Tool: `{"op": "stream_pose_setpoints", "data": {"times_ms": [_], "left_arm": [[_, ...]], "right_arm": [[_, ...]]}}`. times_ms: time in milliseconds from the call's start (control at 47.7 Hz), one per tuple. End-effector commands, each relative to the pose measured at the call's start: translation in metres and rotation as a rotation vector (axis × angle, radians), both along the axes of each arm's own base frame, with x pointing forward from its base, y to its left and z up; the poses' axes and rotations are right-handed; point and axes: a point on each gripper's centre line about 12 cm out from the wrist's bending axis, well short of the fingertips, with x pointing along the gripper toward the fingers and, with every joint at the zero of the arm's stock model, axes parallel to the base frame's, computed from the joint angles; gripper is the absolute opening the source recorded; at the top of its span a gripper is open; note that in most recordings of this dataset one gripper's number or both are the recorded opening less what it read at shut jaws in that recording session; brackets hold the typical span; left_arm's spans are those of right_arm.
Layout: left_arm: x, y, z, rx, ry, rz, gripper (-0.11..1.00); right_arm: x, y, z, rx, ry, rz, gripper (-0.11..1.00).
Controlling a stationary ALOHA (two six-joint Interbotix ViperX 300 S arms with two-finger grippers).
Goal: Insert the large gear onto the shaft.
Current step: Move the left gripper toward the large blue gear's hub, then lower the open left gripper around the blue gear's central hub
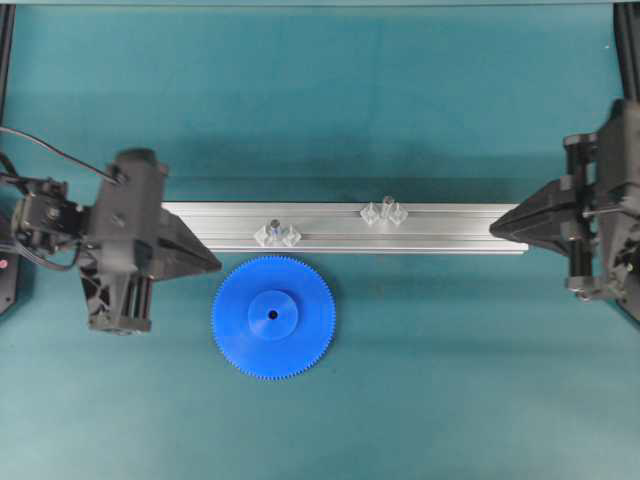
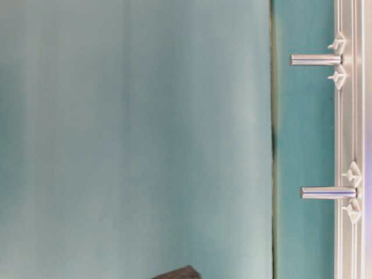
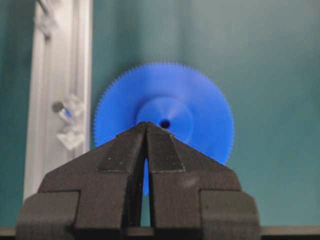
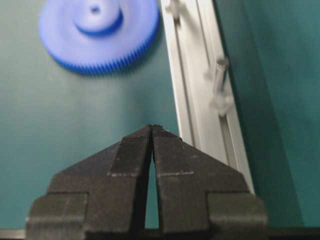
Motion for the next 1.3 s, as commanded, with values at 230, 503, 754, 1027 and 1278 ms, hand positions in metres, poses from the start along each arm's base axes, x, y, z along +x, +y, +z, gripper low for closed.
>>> {"op": "stream_pose_setpoints", "data": {"times_ms": [230, 503, 754, 1027, 1278], "left_arm": [[0.013, -0.005, 0.001, 0.068, 0.020, -0.058, 0.01], [0.032, -0.007, -0.009, 0.072, 0.095, -0.059, 0.24], [0.044, -0.013, -0.020, 0.070, 0.118, -0.070, 0.88], [0.059, -0.017, -0.032, 0.007, 0.177, -0.016, 0.89], [0.081, -0.029, -0.056, -0.020, 0.295, 0.006, 0.90]], "right_arm": [[0.013, -0.004, 0.008, 0.005, 0.034, -0.019, 0.10], [0.012, -0.004, 0.006, 0.017, 0.053, -0.023, 0.10], [0.013, -0.003, 0.006, 0.013, 0.047, -0.019, 0.10], [0.013, 0.000, 0.006, 0.007, 0.046, -0.001, 0.10], [0.013, 0.000, 0.003, 0.000, 0.054, 0.001, 0.10]]}}
